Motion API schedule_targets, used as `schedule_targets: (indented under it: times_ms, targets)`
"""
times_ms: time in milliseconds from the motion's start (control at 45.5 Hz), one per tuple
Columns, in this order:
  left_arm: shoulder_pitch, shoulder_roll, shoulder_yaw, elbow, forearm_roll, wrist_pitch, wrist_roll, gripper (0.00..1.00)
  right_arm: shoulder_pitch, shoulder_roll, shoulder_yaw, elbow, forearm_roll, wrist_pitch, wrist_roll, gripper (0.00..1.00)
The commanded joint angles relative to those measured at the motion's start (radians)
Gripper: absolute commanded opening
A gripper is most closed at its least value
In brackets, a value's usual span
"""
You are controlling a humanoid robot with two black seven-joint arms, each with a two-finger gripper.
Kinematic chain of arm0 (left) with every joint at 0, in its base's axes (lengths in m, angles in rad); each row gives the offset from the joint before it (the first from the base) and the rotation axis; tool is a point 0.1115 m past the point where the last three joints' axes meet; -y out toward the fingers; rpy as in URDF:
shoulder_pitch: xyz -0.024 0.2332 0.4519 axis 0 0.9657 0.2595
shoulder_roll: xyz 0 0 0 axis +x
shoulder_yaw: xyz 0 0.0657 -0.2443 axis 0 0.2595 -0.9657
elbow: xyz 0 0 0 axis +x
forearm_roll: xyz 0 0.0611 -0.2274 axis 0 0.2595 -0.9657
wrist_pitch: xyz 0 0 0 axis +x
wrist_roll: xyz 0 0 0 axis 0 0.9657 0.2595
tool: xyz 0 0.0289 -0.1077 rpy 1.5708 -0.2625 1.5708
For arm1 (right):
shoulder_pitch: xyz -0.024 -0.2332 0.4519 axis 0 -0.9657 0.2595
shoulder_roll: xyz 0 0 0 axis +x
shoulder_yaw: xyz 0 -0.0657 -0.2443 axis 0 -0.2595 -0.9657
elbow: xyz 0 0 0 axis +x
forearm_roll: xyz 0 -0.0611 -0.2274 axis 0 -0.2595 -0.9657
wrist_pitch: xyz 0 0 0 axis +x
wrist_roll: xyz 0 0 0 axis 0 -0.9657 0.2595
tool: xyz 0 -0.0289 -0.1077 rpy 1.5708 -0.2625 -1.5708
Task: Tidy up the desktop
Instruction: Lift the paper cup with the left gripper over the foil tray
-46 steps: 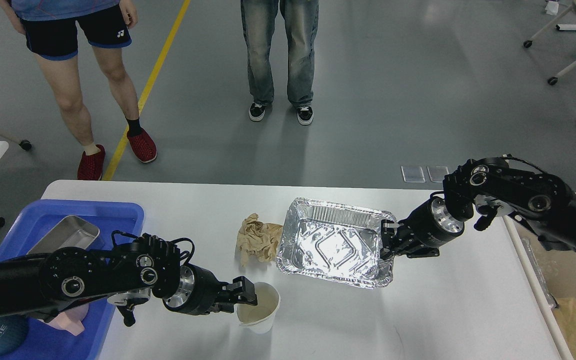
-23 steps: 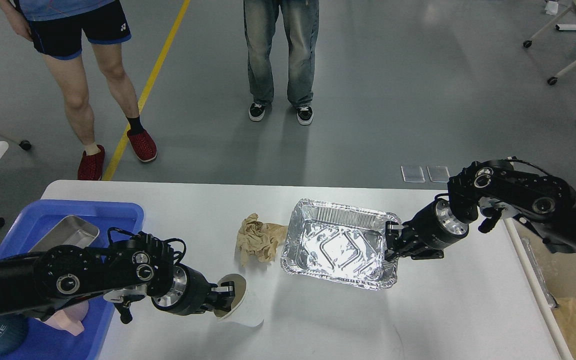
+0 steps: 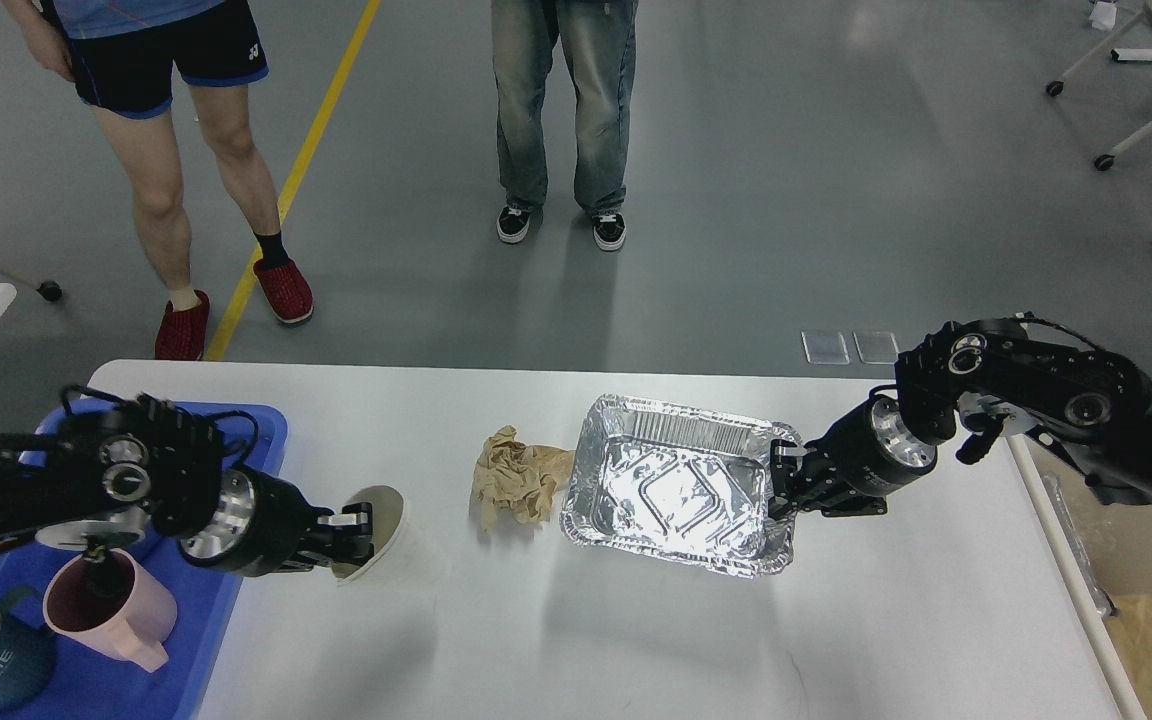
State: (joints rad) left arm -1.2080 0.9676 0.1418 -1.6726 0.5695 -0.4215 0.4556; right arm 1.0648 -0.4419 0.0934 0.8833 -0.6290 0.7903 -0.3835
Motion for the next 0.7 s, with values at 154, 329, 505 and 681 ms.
schedule_targets:
  times_ms: [154, 329, 505, 681]
  targets:
    - [-0.163, 0.368, -0.088, -0.087, -0.025, -0.249, 0.0, 0.0, -0.008, 0.003, 0.0, 0.0, 0.0, -0.01, 0.0, 0.0]
    - [-0.17, 0.528, -0.22, -0.082, -0.034, -0.405, 0.0, 0.0, -0.006, 0.009, 0.0, -0.001, 0.0, -0.011, 0.0, 0.0]
    - [-0.17, 0.545, -0.274, -0.076, -0.034, -0.433, 0.0, 0.0, -0.005, 0.015, 0.0, 0.0, -0.001, -0.011, 0.0, 0.0]
    - [-0.174, 0.445, -0.31, -0.042, -0.034, -0.405, 0.011, 0.0, 0.004, 0.023, 0.009, 0.016, 0.0, -0.011, 0.0, 0.0]
